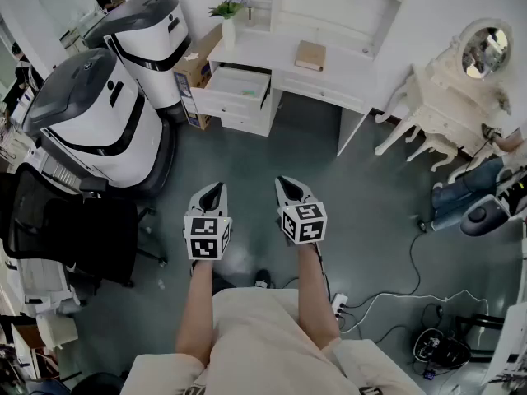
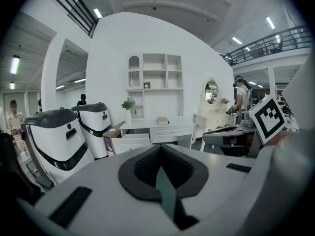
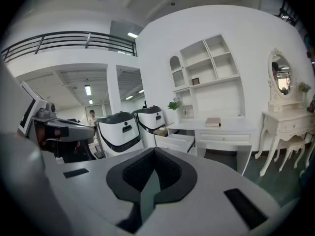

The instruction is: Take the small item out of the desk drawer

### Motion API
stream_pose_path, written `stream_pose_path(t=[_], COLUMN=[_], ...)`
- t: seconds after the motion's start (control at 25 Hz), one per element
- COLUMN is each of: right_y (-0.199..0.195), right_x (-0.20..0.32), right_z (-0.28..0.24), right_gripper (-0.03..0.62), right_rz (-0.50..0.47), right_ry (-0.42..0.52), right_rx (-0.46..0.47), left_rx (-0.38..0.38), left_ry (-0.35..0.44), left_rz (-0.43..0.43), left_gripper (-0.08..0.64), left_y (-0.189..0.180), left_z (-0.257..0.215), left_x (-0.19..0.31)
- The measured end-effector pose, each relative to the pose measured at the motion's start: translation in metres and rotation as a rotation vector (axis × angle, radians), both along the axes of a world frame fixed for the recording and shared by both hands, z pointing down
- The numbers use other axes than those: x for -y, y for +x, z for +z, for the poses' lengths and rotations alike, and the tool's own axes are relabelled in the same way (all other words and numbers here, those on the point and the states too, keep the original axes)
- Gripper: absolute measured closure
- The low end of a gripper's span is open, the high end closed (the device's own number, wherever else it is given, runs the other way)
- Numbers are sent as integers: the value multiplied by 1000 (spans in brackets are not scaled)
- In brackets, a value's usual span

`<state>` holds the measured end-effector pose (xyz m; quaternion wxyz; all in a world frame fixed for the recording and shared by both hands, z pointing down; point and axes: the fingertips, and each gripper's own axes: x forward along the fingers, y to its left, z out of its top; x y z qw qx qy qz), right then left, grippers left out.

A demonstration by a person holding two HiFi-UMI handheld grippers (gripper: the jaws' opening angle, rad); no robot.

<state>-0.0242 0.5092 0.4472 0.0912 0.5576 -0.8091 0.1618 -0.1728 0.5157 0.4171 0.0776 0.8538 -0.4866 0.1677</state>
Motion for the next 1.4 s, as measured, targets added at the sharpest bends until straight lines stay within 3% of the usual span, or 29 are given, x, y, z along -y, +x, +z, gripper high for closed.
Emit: stream_pose_path(t=[0.24,0.4,0.6,0.72,0.88,1.08,1.4], right_y=[2,8,13,7,5,21,33], right_x=[-7,-9,-5,1,15,50,141], right_z=[-1,1,-7,-7,-1,-5,16], right_gripper=[572,572,574,574,572,572,572], right_rz=[-12,-18,6,-5,-39,-8,0], right_ry=[-3,-5,29,26,20,37,0], right_rx=[6,4,106,145,142,198,182], left_rx=[-52,-132,-77,-97,-119,-208,-267], left_ry=[-13,-44,-49,-51,-34,-19,-22], left_rz=[10,47,83,73,65,49,10], left_gripper=[545,545,545,545,545,545,545], left_y=[6,14,12,3,0,2,-1], left_z=[-2,-3,-1,0,5,2,6], left_x=[-7,-15,-16,-7,14,59,164])
